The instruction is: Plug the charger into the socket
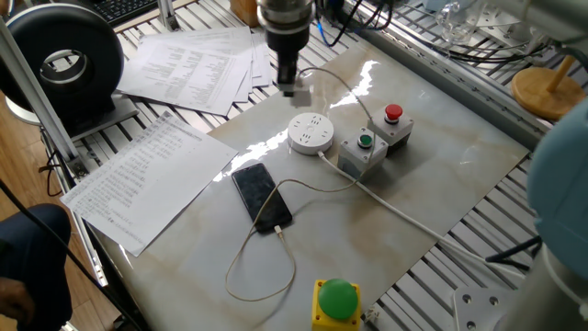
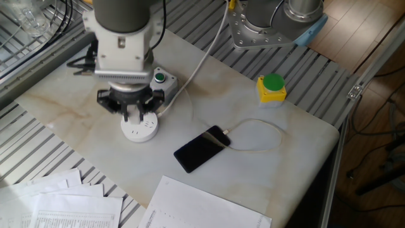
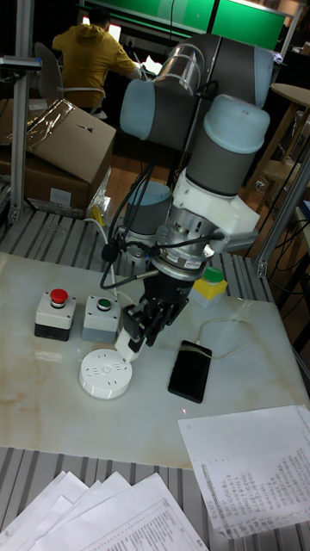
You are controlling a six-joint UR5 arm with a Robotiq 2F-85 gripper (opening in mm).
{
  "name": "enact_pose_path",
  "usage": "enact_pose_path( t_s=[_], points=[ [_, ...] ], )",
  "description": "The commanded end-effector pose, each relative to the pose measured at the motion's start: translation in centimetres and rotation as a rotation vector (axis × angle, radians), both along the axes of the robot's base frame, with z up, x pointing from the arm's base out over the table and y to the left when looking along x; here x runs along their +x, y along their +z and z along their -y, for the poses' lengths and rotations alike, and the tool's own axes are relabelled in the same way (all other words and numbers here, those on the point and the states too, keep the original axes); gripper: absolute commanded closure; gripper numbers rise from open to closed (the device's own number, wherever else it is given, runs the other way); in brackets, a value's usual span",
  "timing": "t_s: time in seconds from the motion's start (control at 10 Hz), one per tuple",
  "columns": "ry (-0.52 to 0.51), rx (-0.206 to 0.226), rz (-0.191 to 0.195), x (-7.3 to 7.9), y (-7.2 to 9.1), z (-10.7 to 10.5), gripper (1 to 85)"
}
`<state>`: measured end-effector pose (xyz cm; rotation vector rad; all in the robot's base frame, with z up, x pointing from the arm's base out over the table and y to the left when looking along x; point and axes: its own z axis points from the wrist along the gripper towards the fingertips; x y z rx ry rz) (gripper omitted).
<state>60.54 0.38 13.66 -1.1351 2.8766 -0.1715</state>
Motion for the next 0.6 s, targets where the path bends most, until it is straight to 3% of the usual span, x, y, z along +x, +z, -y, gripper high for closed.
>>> enact_pose_path(
  t_s=[0.0, 0.3, 0.5],
  points=[
    [0.019, 0.042, 0.012, 0.5, -1.8, 0.2, 84.7],
    [0.019, 0.032, 0.0, -0.5, -2.6, 1.9, 84.7],
    [-0.032, 0.06, 0.026, 0.3, -3.2, 1.7, 84.7]
  ],
)
